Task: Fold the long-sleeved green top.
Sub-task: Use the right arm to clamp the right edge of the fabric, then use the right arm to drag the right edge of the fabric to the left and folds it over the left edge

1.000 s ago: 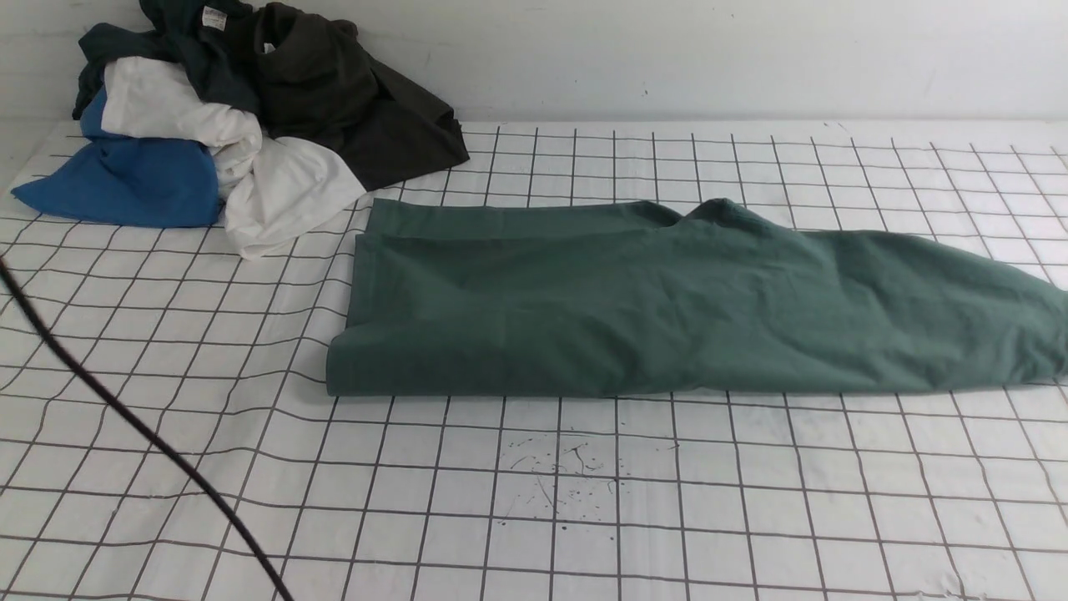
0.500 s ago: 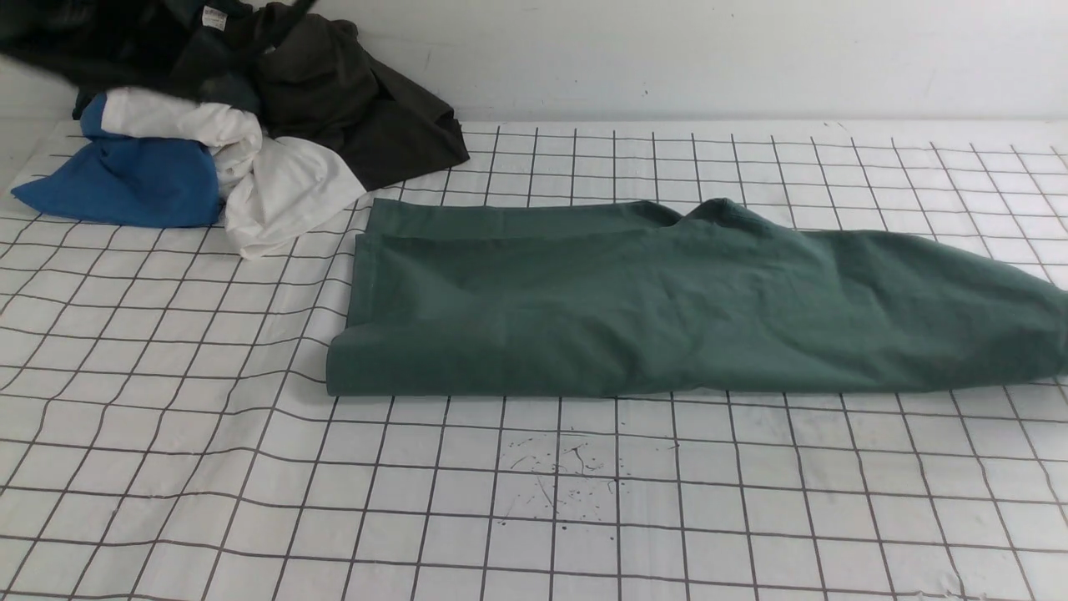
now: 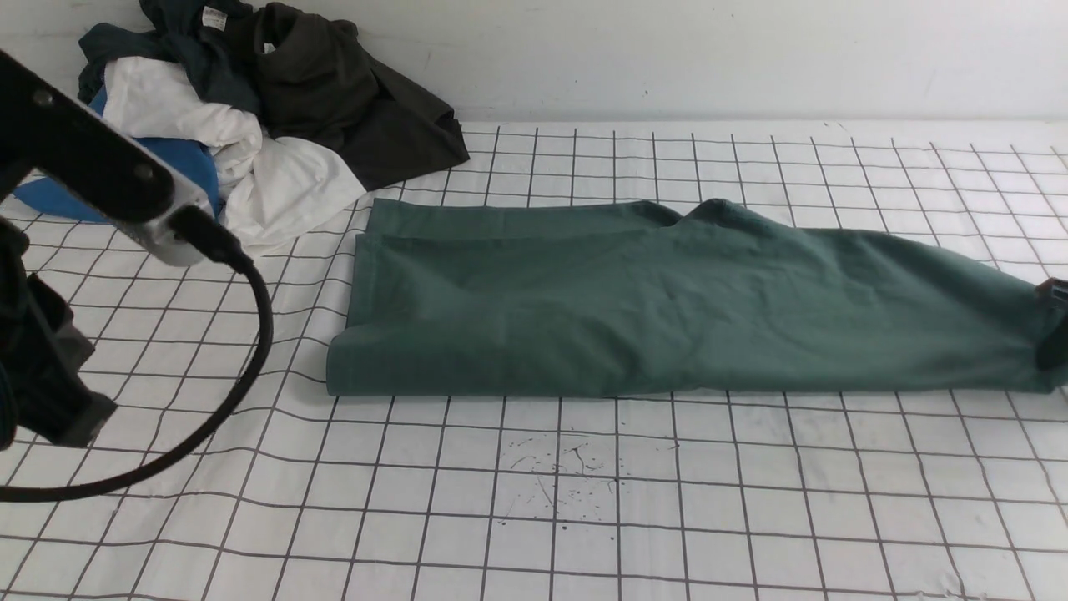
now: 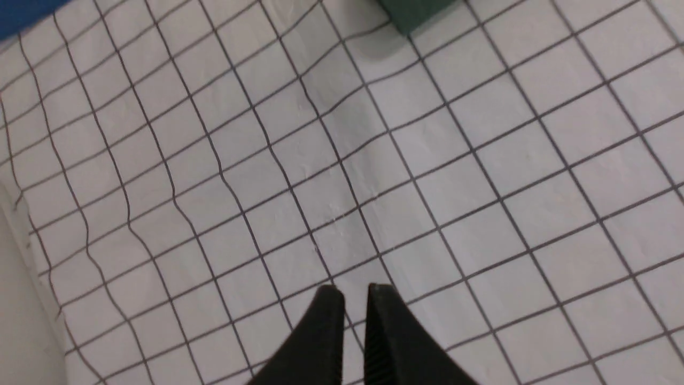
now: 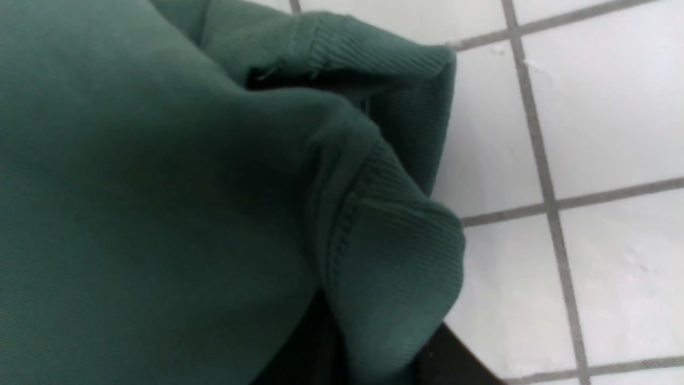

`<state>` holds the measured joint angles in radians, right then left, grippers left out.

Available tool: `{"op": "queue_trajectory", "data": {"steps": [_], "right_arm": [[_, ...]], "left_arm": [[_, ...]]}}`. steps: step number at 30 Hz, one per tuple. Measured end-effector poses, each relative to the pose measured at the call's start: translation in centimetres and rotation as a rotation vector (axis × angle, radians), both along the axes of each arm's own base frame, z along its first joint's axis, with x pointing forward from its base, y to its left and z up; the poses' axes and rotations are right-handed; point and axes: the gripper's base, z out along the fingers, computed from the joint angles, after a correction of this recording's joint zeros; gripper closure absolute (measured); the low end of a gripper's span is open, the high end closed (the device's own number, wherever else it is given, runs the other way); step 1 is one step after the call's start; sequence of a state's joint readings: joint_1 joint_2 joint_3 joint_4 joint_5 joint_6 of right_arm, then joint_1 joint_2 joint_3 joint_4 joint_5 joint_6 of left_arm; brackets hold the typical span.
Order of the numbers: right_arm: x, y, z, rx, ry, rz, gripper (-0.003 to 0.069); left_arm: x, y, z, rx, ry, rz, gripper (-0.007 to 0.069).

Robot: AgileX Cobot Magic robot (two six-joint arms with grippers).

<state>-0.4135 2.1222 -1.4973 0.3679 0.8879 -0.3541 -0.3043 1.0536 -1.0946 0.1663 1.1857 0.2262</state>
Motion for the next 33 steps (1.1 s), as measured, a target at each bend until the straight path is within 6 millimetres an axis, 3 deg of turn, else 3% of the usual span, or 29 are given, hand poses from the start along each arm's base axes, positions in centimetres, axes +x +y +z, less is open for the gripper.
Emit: {"op": "queue_trajectory", "data": {"steps": [3, 6, 9, 11, 13, 15, 16, 17, 18, 19, 20, 21, 22, 23, 24, 25, 26, 27, 31, 33], "right_arm": [[-0.6, -0.5, 1.7, -0.073, -0.012, 0.030, 0.0638], [-1.7, -1.7, 4.8, -0.176, -0.041, 0.020, 0.0641], [-3.2, -3.0, 8.3, -0.268, -0.079, -0.061, 0.0642], [-3.6, -3.1, 9.6, -0.282, -0.101, -0.089, 0.0642], [-4.2, -2.0, 12.7, -0.290, -0.177, -0.120, 0.0642], [-4.3, 0.7, 15.4, -0.269, -0.262, -0.089, 0.0642], [-4.2, 1.5, 15.9, -0.260, -0.280, -0.077, 0.0642], [-3.9, 5.5, 18.1, -0.203, -0.373, -0.002, 0.0642], [-3.7, 7.5, 18.9, -0.182, -0.411, 0.044, 0.0642], [-3.7, 8.1, 19.1, -0.168, -0.427, 0.052, 0.0642], [-3.3, 12.9, 20.6, -0.099, -0.525, 0.156, 0.0642], [-3.2, 14.0, 20.7, -0.091, -0.542, 0.182, 0.0642], [-3.0, 18.3, 21.2, -0.020, -0.615, 0.271, 0.0642], [-3.0, 18.8, 21.3, -0.012, -0.625, 0.282, 0.0642], [-2.8, 22.4, 21.2, 0.041, -0.675, 0.350, 0.0642], [-2.7, 23.4, 21.1, 0.050, -0.678, 0.375, 0.0642], [-2.4, 27.4, 20.2, 0.114, -0.716, 0.427, 0.0642], [-2.2, 29.8, 19.2, 0.151, -0.728, 0.451, 0.0642], [-1.3, 37.1, 13.8, 0.207, -0.722, 0.509, 0.0641], [-1.0, 39.9, 9.5, 0.176, -0.683, 0.560, 0.0622]], "left_arm": [[-0.2, 0.3, -0.8, 0.017, 0.036, 0.050, 0.0578], [-0.5, 0.4, -2.1, 0.005, 0.073, 0.104, 0.0578], [-1.0, 0.6, -4.6, 0.019, 0.144, 0.127, 0.0578], [-1.1, 0.6, -5.5, 0.026, 0.162, 0.126, 0.0578], [-1.1, 0.6, -7.0, 0.020, 0.157, 0.119, 0.0578], [-0.8, 0.4, -7.5, -0.004, 0.118, 0.119, 0.0578], [-0.7, 0.4, -7.5, -0.011, 0.105, 0.119, 0.0578], [-0.1, 0.1, -7.4, -0.051, 0.035, 0.121, 0.0578], [0.1, 0.0, -7.3, -0.069, 0.007, 0.125, 0.0578], [0.2, 0.0, -7.3, -0.073, 0.000, 0.125, 0.0578], [0.6, -0.2, -7.0, -0.110, -0.053, 0.134, 0.0578], [0.6, -0.3, -7.0, -0.115, -0.056, 0.138, 0.0578], [0.7, -0.3, -6.9, -0.134, -0.070, 0.154, 0.0578], [0.7, -0.3, -6.9, -0.135, -0.069, 0.156, 0.0578], [0.7, -0.3, -6.9, -0.146, -0.067, 0.166, 0.0578], [0.7, -0.4, -6.9, -0.148, -0.066, 0.168, 0.0578], [0.7, -0.4, -6.9, -0.160, -0.063, 0.174, 0.0578], [0.6, -0.5, -6.9, -0.170, -0.059, 0.176, 0.0578], [0.5, -0.7, -7.0, -0.198, -0.040, 0.183, 0.0578], [0.4, -0.7, -7.1, -0.196, -0.027, 0.187, 0.0578]]}}
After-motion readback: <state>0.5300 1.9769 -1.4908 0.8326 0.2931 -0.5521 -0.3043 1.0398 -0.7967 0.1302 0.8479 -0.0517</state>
